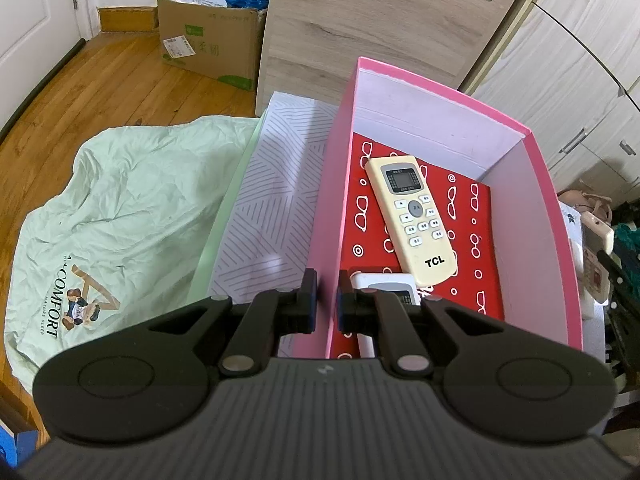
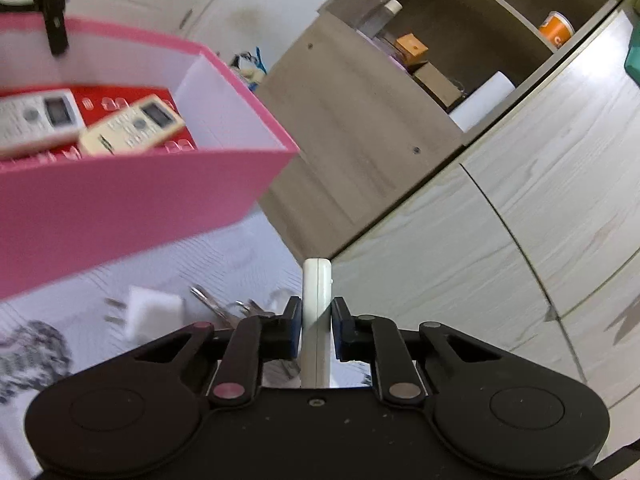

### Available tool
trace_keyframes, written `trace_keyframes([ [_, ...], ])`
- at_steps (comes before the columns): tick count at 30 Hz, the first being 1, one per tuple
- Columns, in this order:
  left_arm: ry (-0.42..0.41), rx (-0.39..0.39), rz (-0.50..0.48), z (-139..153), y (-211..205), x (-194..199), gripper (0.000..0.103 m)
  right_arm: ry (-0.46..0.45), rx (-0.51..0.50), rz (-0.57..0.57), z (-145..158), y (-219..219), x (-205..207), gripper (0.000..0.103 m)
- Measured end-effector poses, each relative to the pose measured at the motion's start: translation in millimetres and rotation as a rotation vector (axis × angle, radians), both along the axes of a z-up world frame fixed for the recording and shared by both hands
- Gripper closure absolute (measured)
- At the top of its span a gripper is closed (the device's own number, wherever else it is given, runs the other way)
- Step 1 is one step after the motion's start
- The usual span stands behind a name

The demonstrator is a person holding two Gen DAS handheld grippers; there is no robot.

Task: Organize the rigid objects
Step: 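Grasp the cream rectangular case on the table with the right gripper, then carry the held cream case into the pink box and open the right gripper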

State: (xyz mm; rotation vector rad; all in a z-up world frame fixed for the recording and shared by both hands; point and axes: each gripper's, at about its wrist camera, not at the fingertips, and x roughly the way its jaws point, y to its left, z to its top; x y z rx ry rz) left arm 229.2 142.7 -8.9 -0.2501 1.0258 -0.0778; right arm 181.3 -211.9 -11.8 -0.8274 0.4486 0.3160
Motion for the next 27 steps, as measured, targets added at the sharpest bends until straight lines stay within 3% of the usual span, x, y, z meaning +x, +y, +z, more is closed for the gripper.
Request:
trace_keyframes([
  [4,0.001,-0.001,0.0,0,0,0,0.095,-0.011,0.036,0.018,12,2,-3,0.086],
  [11,0.0,-0.011,0.011,0,1,0,0.095,-0.026,0.206,0.049,53,4,-12,0.086],
  [20,0.0,-0.009,0.015,1,4,-1,0.095,-0.11,0.421,0.143,102,23,-39,0.086],
  [24,0.0,-0.007,0.016,1,5,-1,0.095,-0.044,0.563,0.211,116,33,-43,0.086],
  [27,0.003,-0.009,0.017,1,6,-2,0.095,0.075,0.644,0.241,116,42,-35,0.086],
])
